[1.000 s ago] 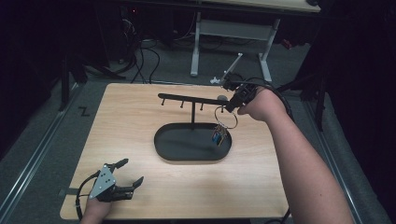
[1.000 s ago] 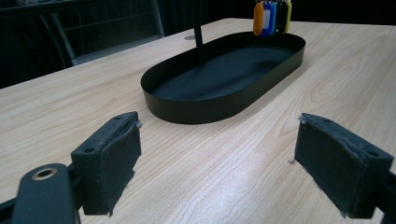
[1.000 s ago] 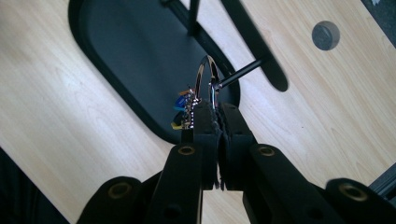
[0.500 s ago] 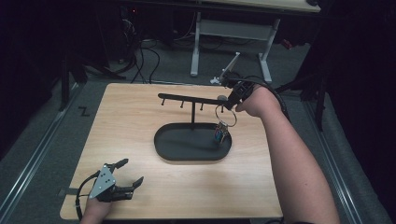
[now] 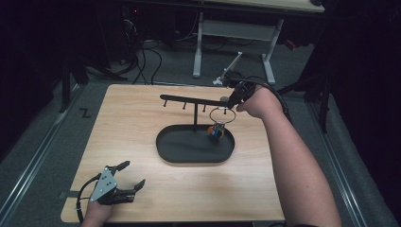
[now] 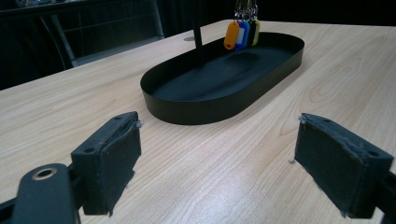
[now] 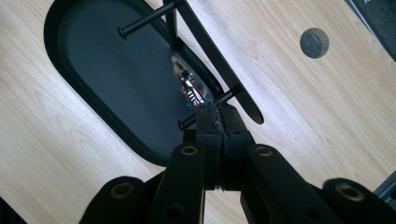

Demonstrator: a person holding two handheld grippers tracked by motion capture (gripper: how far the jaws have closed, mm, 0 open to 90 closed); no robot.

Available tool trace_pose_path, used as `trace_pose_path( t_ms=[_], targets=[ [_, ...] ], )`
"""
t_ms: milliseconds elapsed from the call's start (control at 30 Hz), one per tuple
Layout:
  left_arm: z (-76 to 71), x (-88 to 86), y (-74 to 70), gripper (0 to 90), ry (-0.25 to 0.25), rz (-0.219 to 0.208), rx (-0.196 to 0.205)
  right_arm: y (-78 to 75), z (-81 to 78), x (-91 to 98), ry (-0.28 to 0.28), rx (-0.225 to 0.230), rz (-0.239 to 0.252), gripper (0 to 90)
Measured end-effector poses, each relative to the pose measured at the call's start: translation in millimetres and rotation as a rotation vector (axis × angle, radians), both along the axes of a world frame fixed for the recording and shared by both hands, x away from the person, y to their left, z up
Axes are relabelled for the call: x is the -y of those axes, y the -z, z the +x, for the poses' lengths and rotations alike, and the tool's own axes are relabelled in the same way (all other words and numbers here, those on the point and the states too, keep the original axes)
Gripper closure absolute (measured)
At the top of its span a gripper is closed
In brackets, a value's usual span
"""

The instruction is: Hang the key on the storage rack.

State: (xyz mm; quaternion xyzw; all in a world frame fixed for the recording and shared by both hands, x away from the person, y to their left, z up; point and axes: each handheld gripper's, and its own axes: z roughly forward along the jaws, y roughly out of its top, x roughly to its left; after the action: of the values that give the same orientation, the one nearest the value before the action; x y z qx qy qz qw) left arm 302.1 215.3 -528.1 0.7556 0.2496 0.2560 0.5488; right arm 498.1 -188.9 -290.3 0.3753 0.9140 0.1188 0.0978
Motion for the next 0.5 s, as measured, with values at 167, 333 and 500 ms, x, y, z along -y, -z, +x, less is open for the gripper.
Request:
trace_pose_path(
  t_ms=[167, 333, 500],
  targets=[
    [-0.5, 0.0, 0.0, 15.0, -0.001, 0.001, 0.002, -1.6, -3.8, -1.5, 0.007, 0.007, 0.006, 85.9],
    [0.1, -0.2, 0.0, 15.0, -0.002, -0.004, -0.001, -2.4, -5.0, -3.6, -0.005, 0.016, 0.005, 83.6],
    [-0.2, -0.3, 0.1, 15.0, 0.001, -0.004, 0.003, -2.1, -6.6, -6.0, 0.011, 0.016, 0.001, 79.9]
  ],
)
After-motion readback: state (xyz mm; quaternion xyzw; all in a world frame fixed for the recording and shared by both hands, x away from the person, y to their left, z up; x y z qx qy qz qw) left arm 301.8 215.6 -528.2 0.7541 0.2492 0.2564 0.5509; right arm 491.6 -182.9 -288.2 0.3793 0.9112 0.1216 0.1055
